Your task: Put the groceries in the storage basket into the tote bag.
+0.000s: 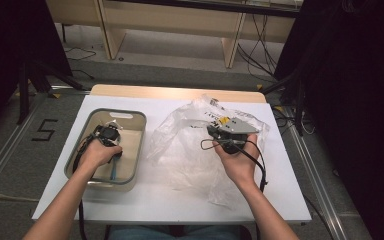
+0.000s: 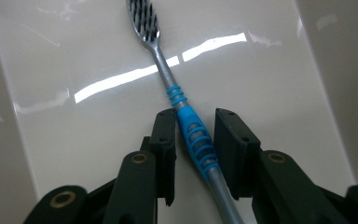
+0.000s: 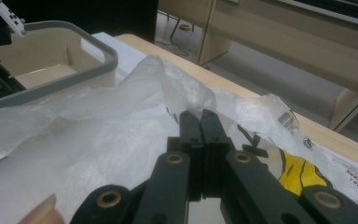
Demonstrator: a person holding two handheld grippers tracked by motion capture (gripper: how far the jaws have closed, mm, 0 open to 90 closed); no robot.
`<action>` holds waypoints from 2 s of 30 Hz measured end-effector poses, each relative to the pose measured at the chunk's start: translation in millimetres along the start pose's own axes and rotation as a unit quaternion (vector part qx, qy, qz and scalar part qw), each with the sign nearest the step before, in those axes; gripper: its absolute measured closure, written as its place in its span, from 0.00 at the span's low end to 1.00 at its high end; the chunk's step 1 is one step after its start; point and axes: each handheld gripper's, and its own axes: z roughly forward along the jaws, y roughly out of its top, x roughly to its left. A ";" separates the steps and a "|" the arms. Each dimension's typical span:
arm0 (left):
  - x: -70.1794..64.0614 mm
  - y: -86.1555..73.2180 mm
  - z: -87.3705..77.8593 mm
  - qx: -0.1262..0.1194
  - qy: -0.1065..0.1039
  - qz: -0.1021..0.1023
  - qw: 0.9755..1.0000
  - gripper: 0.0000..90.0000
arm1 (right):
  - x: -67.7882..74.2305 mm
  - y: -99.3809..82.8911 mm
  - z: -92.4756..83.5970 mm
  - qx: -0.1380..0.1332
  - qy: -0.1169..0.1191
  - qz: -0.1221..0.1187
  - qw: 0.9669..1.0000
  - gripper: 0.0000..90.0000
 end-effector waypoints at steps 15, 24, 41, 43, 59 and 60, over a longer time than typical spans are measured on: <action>-4.3 4.7 0.7 0.016 0.001 0.024 1.000 0.86 | -0.1 0.0 -0.5 0.000 0.000 -0.001 1.000 1.00; -6.4 3.4 -0.4 0.009 0.008 0.047 0.999 0.87 | -0.2 0.0 -0.5 0.000 0.000 -0.001 1.000 1.00; -4.0 1.2 -1.5 0.000 -0.001 0.046 0.999 0.87 | -0.3 -0.3 0.0 -0.001 0.000 -0.001 1.000 1.00; -3.4 0.8 -1.5 -0.002 -0.003 0.046 0.999 0.87 | -0.2 -0.3 0.0 -0.001 0.000 -0.001 1.000 1.00; -0.5 -0.7 -7.5 -0.037 -0.005 0.043 0.998 0.87 | -0.5 -0.2 -0.3 -0.002 -0.001 -0.001 1.000 1.00; -0.5 -0.7 -8.3 -0.041 -0.006 0.043 0.998 0.87 | -0.5 -0.2 -0.3 -0.002 -0.001 -0.001 1.000 1.00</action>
